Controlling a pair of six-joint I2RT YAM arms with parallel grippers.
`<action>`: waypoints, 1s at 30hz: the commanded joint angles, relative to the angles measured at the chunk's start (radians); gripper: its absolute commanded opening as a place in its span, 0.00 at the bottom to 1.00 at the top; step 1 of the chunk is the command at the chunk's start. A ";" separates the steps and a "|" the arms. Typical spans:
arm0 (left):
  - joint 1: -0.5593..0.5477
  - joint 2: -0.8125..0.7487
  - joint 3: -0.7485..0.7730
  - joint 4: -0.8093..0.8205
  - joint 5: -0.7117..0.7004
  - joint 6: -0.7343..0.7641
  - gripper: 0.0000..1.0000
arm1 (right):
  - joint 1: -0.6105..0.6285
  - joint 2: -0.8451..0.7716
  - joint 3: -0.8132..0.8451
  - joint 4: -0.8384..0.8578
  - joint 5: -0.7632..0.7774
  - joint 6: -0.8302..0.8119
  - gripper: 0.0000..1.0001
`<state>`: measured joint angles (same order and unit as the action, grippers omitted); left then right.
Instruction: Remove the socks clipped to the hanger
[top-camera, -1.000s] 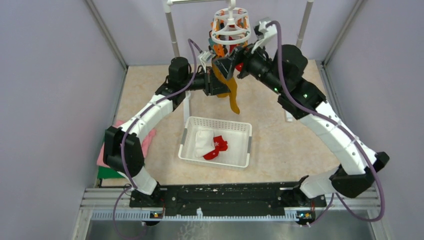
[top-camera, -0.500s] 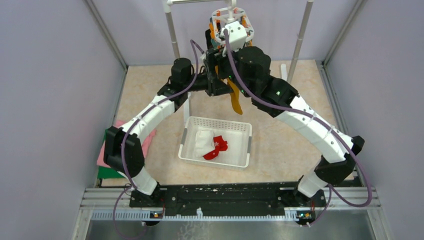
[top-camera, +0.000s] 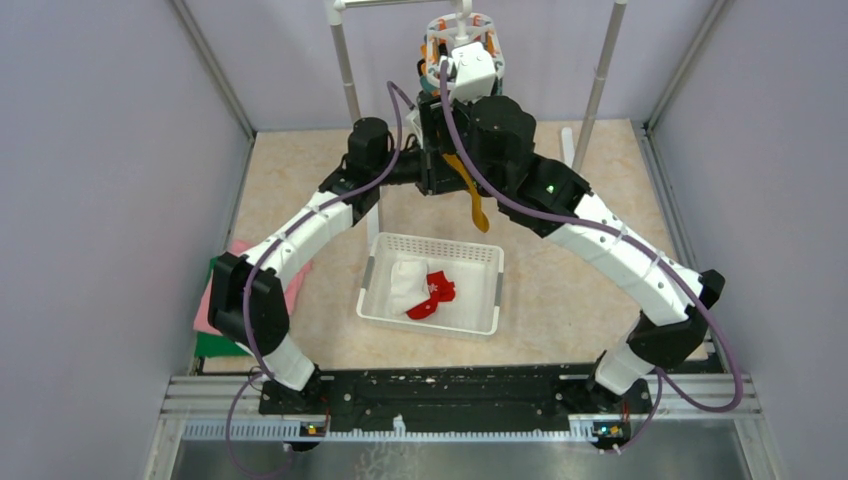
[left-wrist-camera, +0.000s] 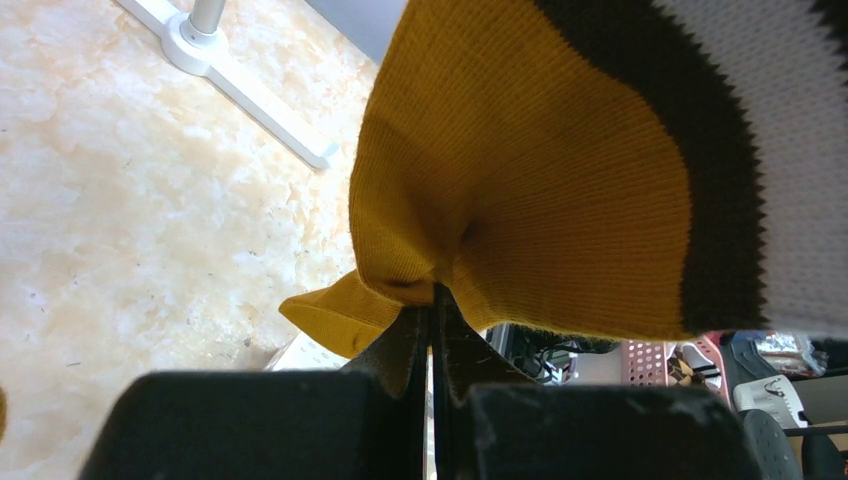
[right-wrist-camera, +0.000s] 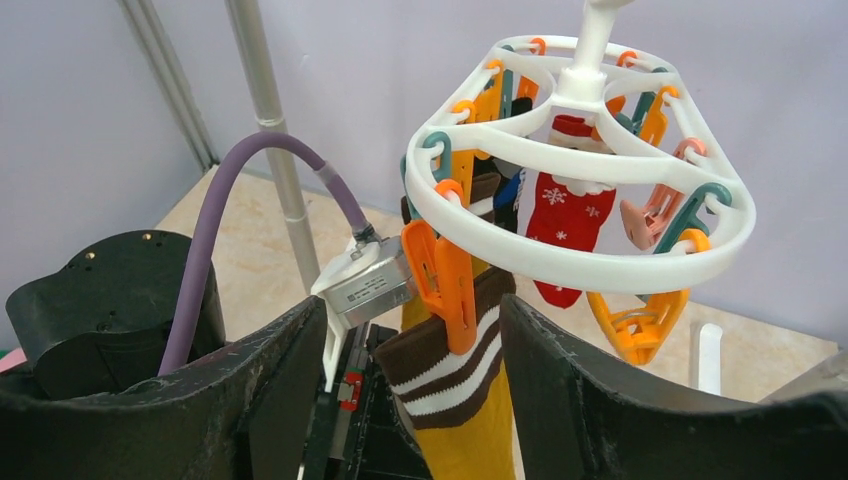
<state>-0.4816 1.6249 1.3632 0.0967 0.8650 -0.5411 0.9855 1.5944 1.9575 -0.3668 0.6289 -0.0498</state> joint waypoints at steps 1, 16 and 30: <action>-0.010 -0.028 0.019 0.034 -0.007 -0.006 0.00 | 0.007 -0.031 0.038 0.015 0.032 -0.009 0.64; -0.017 -0.043 -0.015 0.032 -0.029 -0.045 0.00 | 0.010 0.143 0.213 -0.033 0.128 -0.076 0.58; -0.020 -0.047 -0.013 0.029 -0.039 -0.041 0.00 | 0.034 0.111 0.109 0.118 0.241 -0.133 0.37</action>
<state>-0.4934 1.6249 1.3628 0.0967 0.8345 -0.5781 1.0065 1.7493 2.0888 -0.3241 0.8261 -0.1585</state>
